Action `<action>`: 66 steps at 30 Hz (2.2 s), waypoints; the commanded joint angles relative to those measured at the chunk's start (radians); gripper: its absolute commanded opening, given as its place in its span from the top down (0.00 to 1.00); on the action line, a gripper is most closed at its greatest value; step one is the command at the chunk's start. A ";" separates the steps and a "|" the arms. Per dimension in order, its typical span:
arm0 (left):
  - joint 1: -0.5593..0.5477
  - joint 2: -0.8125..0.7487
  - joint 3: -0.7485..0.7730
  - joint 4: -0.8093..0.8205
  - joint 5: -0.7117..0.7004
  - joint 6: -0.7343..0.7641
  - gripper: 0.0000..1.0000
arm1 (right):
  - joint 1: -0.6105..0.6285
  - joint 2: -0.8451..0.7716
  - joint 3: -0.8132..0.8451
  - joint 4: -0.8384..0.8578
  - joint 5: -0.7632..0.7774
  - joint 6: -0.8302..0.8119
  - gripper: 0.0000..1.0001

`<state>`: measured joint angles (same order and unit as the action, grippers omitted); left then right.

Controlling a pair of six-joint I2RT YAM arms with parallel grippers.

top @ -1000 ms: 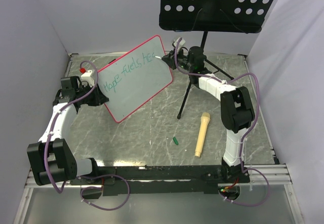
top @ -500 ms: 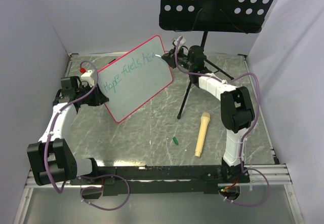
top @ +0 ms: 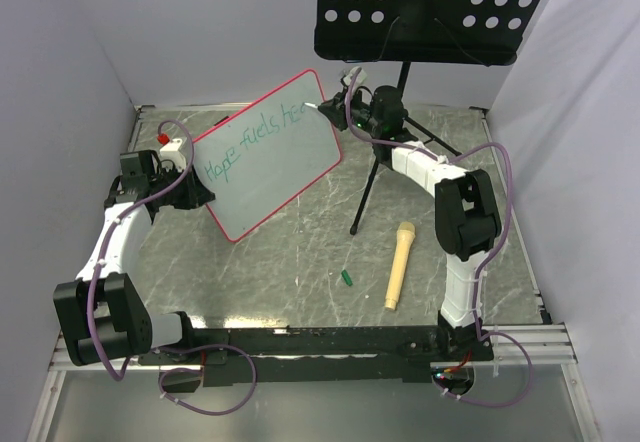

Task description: Write a sentence on the whiteboard

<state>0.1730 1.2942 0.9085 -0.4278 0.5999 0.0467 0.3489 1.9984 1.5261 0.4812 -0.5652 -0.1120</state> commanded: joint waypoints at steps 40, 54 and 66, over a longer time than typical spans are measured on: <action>-0.012 0.063 -0.068 -0.173 -0.423 0.205 0.99 | -0.036 -0.108 -0.147 0.161 -0.053 0.018 1.00; -0.012 0.073 -0.066 -0.172 -0.420 0.205 0.99 | -0.036 -0.069 -0.060 0.171 -0.016 0.043 1.00; -0.013 0.071 -0.069 -0.170 -0.416 0.205 0.99 | -0.027 -0.009 0.014 0.128 0.010 0.034 1.00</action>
<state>0.1730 1.2987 0.9119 -0.4316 0.5919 0.0326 0.3202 1.9732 1.4872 0.5880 -0.5663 -0.0719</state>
